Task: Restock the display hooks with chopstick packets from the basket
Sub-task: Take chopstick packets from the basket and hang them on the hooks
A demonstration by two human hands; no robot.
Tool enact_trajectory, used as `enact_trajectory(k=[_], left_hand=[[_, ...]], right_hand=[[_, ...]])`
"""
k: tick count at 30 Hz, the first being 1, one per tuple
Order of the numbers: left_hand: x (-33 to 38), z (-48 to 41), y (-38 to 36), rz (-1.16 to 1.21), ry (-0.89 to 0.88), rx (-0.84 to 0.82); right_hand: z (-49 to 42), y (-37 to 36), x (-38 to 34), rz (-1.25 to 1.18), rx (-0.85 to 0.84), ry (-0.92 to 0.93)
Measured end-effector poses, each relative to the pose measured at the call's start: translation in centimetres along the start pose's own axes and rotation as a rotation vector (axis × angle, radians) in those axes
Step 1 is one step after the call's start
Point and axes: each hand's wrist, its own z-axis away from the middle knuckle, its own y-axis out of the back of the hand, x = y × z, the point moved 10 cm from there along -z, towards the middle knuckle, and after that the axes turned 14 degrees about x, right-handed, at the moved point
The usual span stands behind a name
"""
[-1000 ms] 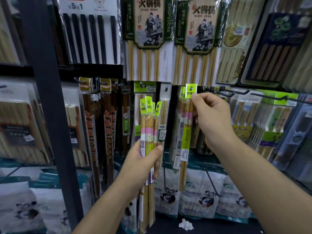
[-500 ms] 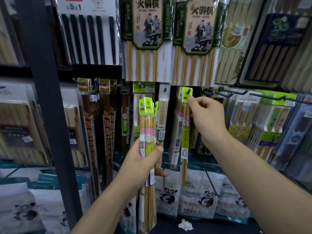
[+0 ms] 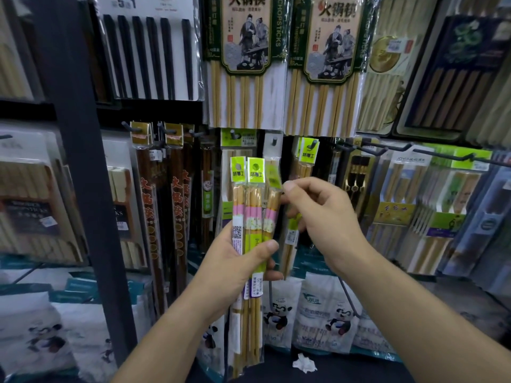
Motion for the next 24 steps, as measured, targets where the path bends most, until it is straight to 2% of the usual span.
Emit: enact_trajectory(k=[7, 11, 13, 15, 17, 24], left_hand=[[-0.1, 0.5, -0.6, -0.011, -0.011, -0.014], [-0.2, 0.4, -0.6, 0.005, 0.000, 0.004], [0.0, 0.2, 0.2, -0.061, -0.025, 0.069], [0.0, -0.1, 0.8, -0.021, -0.018, 0.123], [0.0, -0.2, 1.0, 0.019, -0.009, 0.129], [0.4, -0.1, 0.6, -0.061, -0.063, 0.079]], right_hand=[[1.0, -0.2, -1.0, 0.002, -0.006, 0.048], [0.1, 0.7, -0.9, -0.013, 0.064, 0.035], [-0.6, 1.6, -1.3, -0.078, 0.114, 0.015], [-1.6, 2.3, -1.9, -0.126, 0.154, 0.015], [-2.4, 2.8, -2.4, -0.140, 0.182, 0.019], [-4.0, 3.3, -2.1, -0.092, 0.247, -0.011]])
